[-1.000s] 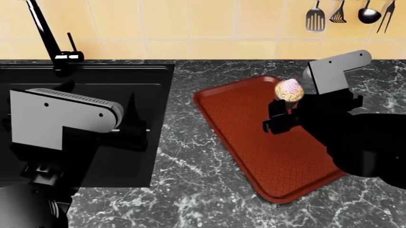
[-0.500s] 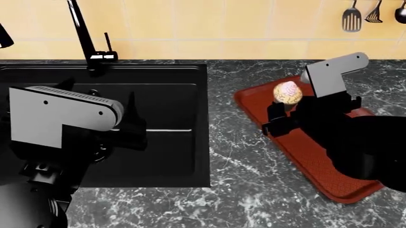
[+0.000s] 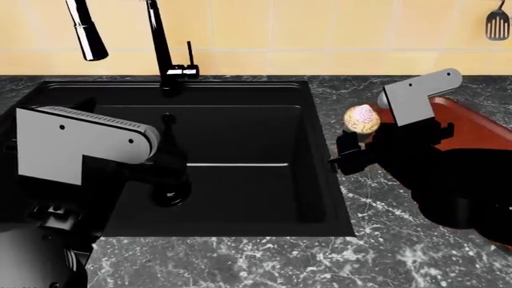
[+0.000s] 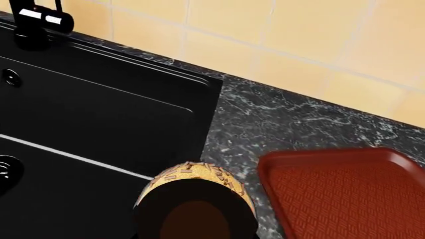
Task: Move the fresh-baked cupcake off the tray onto the counter, and place the bowl used for mixing into the sink.
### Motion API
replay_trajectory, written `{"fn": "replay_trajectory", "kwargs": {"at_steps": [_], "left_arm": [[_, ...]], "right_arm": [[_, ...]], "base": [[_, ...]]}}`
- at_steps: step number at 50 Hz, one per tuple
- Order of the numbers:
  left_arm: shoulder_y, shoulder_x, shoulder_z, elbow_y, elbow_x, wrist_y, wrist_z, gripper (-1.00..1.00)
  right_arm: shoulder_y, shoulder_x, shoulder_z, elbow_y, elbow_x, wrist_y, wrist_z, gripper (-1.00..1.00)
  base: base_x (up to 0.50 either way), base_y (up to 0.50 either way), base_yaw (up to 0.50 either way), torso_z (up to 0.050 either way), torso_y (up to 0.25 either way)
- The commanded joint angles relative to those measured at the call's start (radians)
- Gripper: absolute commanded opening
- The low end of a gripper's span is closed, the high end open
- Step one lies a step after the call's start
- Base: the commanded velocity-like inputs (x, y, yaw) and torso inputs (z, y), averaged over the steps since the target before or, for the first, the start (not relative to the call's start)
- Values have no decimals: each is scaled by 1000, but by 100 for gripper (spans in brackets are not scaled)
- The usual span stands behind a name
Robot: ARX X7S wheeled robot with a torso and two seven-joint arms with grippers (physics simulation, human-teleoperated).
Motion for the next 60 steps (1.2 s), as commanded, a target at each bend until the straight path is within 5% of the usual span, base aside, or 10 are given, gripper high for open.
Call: {"fn": "replay_trajectory", "kwargs": {"at_steps": [1, 60], "left_arm": [[-12, 3, 9, -8, -2, 1, 0, 100], [-42, 9, 51, -30, 2, 8, -6, 100]], "right_arm": [[4, -2, 3, 1, -20, 6, -13, -100], [-35, 12, 1, 6, -53, -23, -35, -100]], "base": [[0, 484, 0, 0, 0], [0, 485, 0, 0, 0]]}}
